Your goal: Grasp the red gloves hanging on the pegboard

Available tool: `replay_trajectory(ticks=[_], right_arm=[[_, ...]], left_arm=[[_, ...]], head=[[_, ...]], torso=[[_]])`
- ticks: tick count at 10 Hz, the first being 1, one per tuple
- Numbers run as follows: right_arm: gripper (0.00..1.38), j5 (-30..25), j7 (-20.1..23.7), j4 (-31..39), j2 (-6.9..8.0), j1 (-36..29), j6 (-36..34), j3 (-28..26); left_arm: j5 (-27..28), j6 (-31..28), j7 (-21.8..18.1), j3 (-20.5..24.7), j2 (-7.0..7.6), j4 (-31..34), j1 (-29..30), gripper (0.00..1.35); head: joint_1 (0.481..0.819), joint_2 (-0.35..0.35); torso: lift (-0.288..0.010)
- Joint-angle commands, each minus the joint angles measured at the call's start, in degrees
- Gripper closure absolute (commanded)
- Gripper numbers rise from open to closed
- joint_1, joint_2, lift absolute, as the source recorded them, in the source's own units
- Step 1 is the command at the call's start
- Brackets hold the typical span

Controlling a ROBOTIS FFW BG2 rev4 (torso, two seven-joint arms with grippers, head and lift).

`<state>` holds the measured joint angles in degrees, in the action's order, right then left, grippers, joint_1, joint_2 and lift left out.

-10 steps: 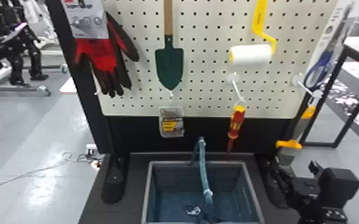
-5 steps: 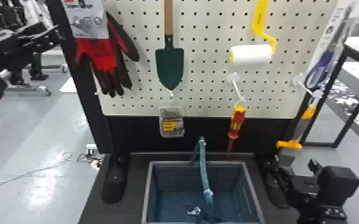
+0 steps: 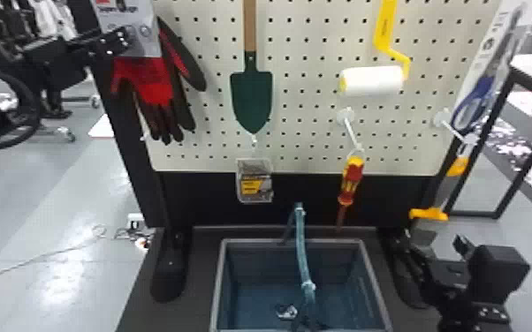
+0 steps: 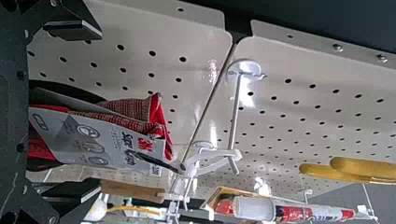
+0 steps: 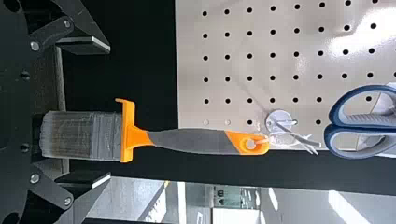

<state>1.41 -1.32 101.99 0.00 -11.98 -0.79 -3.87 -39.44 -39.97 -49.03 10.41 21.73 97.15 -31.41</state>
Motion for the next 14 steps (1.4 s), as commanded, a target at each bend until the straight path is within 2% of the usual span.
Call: replay_trajectory(ticks=[1,4,6,7,9,10,12,14], right_arm=[[0.32,0.0,0.1,-0.1,0.05,0.1,0.0,0.1],[0.32,0.0,0.1,-0.3,0.05,0.3,0.0,0.2],[0.32,0.0,0.2,-0.5,0.05,0.3,0.0,0.2],[0.32,-0.1,0.2,-0.6,0.05,0.4,0.0,0.4],[0.32,0.0,0.2,-0.6,0.05,0.3,0.0,0.4],[0.32,0.0,0.2,-0.6,0.05,0.3,0.0,0.4],[0.32,0.0,0.2,-0.6,0.05,0.3,0.0,0.4],[0.32,0.1,0.2,-0.6,0.05,0.3,0.0,0.4]], left_arm=[[-1.3,-0.5,-0.3,-2.0,0.42,-1.7,-1.3,0.16],[-3.0,-1.5,-0.6,-5.3,1.83,-4.1,-4.0,0.16],[-3.4,-2.0,-0.5,-6.7,2.01,-4.1,-5.0,0.20],[-3.4,-2.1,-0.5,-7.2,1.83,-4.1,-5.0,0.43],[-4.0,-3.4,0.6,-7.7,1.30,-3.1,-4.5,0.76],[-3.9,-4.0,1.4,-7.7,1.13,-2.4,-4.3,1.00],[-3.9,-5.3,1.5,-7.9,1.13,-2.3,-4.3,1.20],[-3.9,-5.4,1.5,-8.1,1.13,-2.3,-4.2,1.21]], head=[[0.549,0.000],[0.549,0.000],[0.549,0.000],[0.549,0.000],[0.549,0.000],[0.549,0.000],[0.549,0.000],[0.549,0.000]], torso=[[-0.100],[-0.100],[-0.100],[-0.100],[-0.100],[-0.100],[-0.100],[-0.100]])
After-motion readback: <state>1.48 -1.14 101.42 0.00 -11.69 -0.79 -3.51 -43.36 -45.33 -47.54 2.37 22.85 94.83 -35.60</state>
